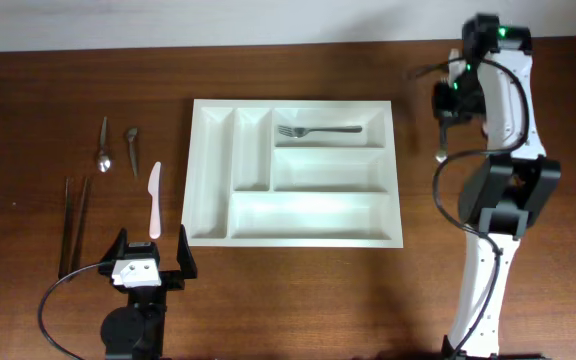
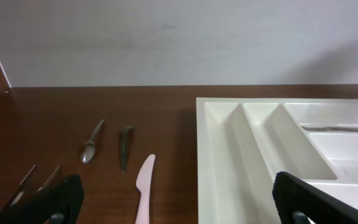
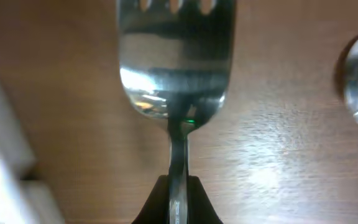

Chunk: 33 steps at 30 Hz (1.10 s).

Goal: Pack container
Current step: 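Place the second fork beside the first in the top compartment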

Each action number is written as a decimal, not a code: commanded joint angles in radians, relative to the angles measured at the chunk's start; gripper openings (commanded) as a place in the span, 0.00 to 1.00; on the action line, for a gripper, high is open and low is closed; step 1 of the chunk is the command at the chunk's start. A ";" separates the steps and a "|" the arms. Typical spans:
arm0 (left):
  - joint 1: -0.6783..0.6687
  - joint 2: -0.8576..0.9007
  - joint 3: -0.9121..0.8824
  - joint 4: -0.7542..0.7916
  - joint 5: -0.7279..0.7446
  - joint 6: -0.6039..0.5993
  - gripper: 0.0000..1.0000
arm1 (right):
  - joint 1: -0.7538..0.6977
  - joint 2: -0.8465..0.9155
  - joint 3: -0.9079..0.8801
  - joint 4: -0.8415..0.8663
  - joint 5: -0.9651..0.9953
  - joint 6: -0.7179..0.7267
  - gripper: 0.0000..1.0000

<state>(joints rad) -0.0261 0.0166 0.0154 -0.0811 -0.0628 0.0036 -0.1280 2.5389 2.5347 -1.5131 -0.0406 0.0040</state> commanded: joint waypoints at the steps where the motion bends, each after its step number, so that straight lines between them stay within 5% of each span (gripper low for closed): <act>1: -0.004 -0.005 -0.005 0.001 0.007 0.011 0.99 | 0.046 -0.014 0.195 -0.025 -0.152 0.259 0.04; 6: -0.004 -0.005 -0.005 0.001 0.007 0.011 0.99 | 0.094 -0.014 0.260 0.003 -0.276 0.492 0.04; 11: -0.004 -0.005 -0.005 0.001 0.007 0.011 0.99 | 0.189 -0.013 0.253 0.052 -0.276 0.879 0.04; 22: -0.004 -0.005 -0.005 0.001 0.007 0.011 0.99 | 0.403 -0.013 0.214 0.067 -0.084 1.592 0.04; 33: -0.004 -0.005 -0.005 0.001 0.007 0.011 0.99 | 0.416 -0.013 0.063 0.095 -0.071 1.730 0.04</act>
<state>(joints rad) -0.0261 0.0166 0.0154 -0.0811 -0.0628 0.0036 0.2905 2.5381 2.6305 -1.4239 -0.1375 1.6619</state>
